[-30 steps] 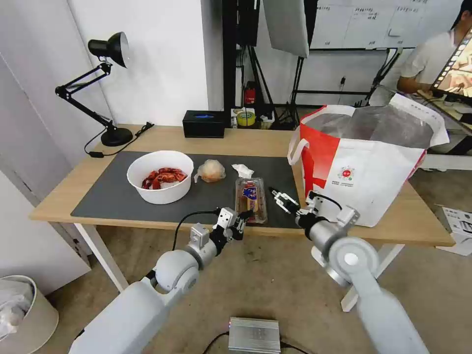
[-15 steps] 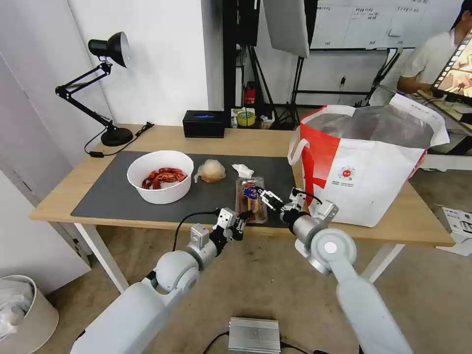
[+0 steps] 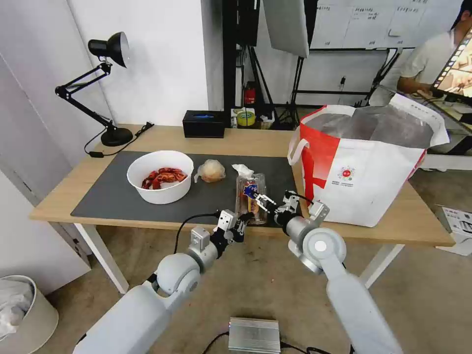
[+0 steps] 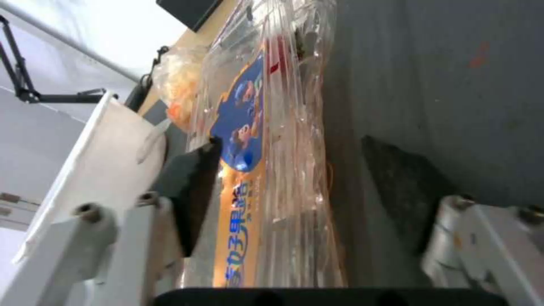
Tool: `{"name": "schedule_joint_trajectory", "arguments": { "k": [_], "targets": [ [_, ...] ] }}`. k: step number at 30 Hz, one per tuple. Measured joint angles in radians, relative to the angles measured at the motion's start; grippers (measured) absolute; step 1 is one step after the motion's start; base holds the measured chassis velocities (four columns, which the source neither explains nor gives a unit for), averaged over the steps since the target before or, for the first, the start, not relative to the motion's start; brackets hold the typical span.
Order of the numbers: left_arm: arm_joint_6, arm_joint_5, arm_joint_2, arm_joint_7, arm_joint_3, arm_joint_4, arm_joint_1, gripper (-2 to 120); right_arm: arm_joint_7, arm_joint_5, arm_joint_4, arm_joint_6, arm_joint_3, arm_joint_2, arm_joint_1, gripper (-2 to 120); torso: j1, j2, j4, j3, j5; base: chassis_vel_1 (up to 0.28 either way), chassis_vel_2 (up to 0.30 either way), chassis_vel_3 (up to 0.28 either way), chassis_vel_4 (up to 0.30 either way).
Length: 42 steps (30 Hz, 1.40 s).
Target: Pick up the trash from the table and place it into the takeout bag.
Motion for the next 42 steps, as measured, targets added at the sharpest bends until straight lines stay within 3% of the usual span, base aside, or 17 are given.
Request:
{"name": "schedule_joint_trajectory", "arguments": {
  "k": [2, 6, 15, 20, 23, 28, 31, 39, 42],
  "targets": [
    [0.0, 0.0, 0.002, 0.0, -0.004, -0.002, 0.001, 0, 0.003, -0.008, -0.011, -0.004, -0.003, 0.007, 0.006, 51, 0.0, 0.0, 0.0001, 0.0, 0.0001, 0.0, 0.0, 0.0, 0.0],
    [-0.001, 0.0, 0.0, 0.0, -0.006, -0.002, 0.001, 0, 0.004, -0.013, -0.017, -0.004, -0.004, 0.013, 0.006, 42, 0.0, 0.0, 0.0001, 0.0, 0.0001, 0.0, 0.0, 0.0, 0.0],
    [-0.007, -0.002, -0.004, -0.001, -0.017, -0.006, 0.007, 0, 0.0, -0.044, -0.026, 0.004, -0.005, 0.023, -0.005, 6, 0.0, 0.0, 0.0001, 0.0, 0.0, 0.0, 0.0, 0.0, 0.0],
    [-0.012, -0.02, -0.004, -0.016, -0.032, -0.021, 0.008, 1, -0.001, -0.049, -0.026, 0.007, -0.004, 0.024, -0.007, 0, 0.0, 0.0, 0.0003, 0.0, 0.0, 0.0, 0.0, 0.0, 0.0],
    [-0.01, -0.065, 0.005, -0.038, -0.052, -0.051, 0.005, 15, -0.002, -0.053, -0.025, 0.009, -0.004, 0.023, -0.008, 0, 0.0, 0.0, 0.0003, 0.0, 0.0001, 0.0, 0.0, 0.0, 0.0],
    [-0.002, -0.108, 0.02, -0.058, -0.088, -0.084, 0.013, 28, -0.009, -0.06, -0.019, 0.017, -0.004, 0.018, -0.016, 0, 0.0, 0.0, 0.0003, 0.0, 0.0001, 0.0, 0.0, 0.0, 0.0],
    [0.009, -0.144, 0.04, -0.082, -0.158, -0.122, 0.058, 45, -0.02, -0.072, -0.007, 0.028, -0.008, 0.007, -0.021, 0, 0.0, 0.0, 0.0, 0.0, 0.0, 0.0, 0.0, 0.0, 0.0],
    [0.017, -0.146, 0.072, -0.092, -0.259, -0.18, 0.158, 70, -0.024, -0.075, 0.018, 0.031, -0.012, -0.012, -0.018, 0, 0.0, 0.0, 0.0001, 0.0, -0.0001, 0.0, 0.0, 0.0, 0.0],
    [0.03, -0.146, 0.08, -0.093, -0.331, -0.218, 0.217, 83, -0.028, -0.075, 0.045, 0.033, -0.015, -0.026, -0.018, 0, 0.0, 0.0, 0.0, 0.0, 0.0, 0.0, 0.0, 0.0, 0.0]
  ]
}}
